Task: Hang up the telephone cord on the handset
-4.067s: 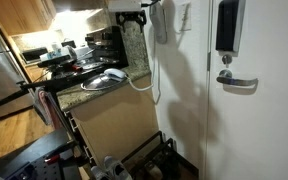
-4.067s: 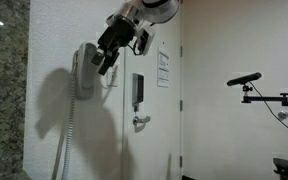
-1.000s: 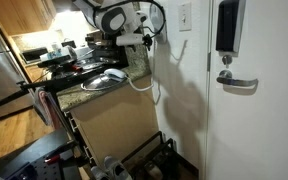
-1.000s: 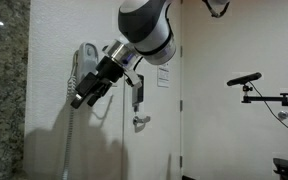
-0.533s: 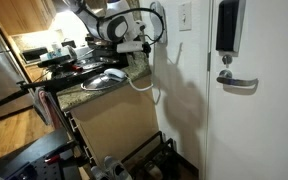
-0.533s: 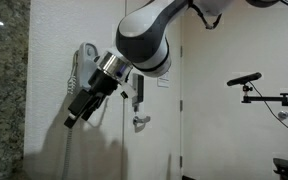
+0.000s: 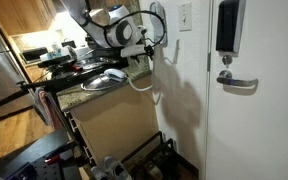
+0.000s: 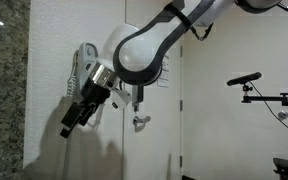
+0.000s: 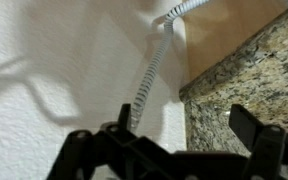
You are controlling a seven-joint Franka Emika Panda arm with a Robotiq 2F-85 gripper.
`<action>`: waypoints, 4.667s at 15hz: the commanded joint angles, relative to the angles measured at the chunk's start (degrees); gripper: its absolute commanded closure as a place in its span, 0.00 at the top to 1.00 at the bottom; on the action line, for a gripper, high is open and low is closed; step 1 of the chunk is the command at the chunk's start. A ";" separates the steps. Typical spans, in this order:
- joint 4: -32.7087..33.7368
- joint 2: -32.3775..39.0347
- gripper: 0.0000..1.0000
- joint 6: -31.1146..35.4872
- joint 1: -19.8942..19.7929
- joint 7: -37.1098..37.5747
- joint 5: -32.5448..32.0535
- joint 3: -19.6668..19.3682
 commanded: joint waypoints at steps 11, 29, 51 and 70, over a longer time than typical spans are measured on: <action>4.37 3.49 1.00 1.12 1.72 5.96 -4.11 -3.14; 11.12 11.13 1.00 1.11 13.95 20.91 -8.70 -19.04; 13.15 12.18 0.00 0.46 18.27 25.26 -9.46 -22.86; -6.47 14.15 0.04 -0.29 69.24 41.92 -10.94 -75.60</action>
